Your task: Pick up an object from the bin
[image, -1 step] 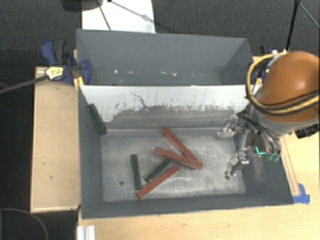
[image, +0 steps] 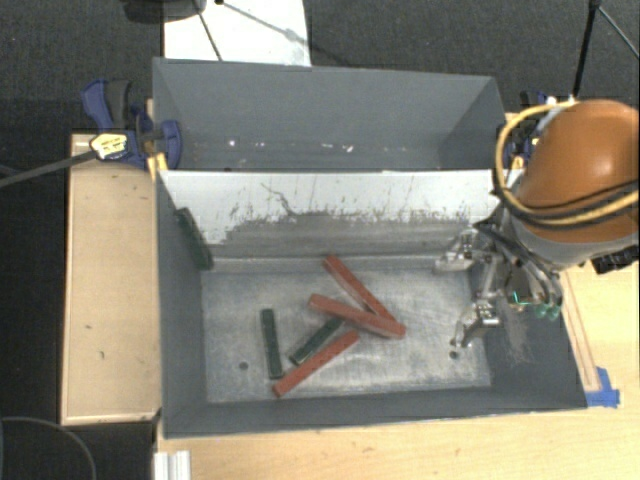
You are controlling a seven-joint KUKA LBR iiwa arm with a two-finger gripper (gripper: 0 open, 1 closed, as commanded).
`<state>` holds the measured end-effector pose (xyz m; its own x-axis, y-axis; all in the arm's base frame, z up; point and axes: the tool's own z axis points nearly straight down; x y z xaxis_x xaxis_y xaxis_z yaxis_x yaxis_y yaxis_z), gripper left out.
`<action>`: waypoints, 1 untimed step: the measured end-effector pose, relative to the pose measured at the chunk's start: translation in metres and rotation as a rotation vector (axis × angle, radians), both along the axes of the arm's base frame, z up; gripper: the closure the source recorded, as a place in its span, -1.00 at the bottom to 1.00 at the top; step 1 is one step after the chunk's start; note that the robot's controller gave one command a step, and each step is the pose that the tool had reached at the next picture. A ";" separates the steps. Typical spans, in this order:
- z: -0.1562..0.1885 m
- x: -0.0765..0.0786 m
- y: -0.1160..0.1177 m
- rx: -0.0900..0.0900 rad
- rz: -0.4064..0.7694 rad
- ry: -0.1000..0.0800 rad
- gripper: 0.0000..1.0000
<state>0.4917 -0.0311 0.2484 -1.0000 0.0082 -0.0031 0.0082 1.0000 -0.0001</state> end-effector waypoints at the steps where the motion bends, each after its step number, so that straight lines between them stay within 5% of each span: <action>1: -0.032 0.007 0.050 -0.001 0.066 -0.003 -1.00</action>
Offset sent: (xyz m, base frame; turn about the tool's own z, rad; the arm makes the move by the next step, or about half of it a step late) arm 0.0050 0.0806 -0.1784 -0.1485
